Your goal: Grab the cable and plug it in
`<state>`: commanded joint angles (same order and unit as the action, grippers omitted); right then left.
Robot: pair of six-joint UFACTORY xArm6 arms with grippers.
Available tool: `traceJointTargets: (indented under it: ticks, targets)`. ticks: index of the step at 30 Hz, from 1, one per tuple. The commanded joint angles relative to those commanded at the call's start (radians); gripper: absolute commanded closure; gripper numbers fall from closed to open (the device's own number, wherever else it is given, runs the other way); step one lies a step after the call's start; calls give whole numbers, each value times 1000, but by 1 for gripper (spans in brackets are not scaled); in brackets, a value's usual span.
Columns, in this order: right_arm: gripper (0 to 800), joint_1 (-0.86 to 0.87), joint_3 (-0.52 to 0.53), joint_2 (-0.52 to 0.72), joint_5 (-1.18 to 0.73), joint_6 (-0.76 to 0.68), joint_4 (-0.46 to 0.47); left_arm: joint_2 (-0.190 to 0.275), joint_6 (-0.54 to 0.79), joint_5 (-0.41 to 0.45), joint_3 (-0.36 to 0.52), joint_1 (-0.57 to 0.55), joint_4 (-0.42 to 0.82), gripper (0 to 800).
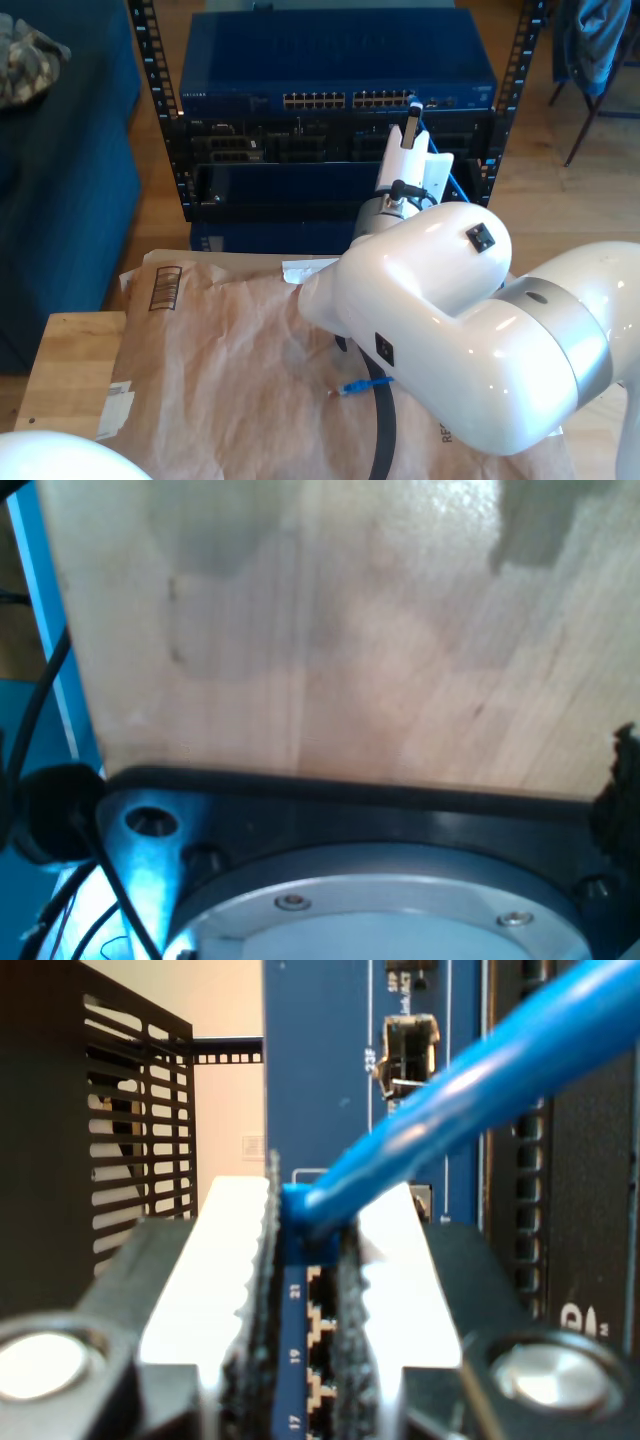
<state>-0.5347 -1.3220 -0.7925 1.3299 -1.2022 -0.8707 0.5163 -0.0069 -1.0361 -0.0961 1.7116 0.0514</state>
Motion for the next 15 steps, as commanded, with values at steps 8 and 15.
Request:
traceJointTargets:
  ticks: [8, 15]
  targets:
    - [798, 0, -5, -2, 0, 0, 0, 0, 0, 0, 0, 0, 0, 0]
    - [798, 2, -25, -15, -2, 0, 3, 0, 0, 0, 0, 0, 0, 0]
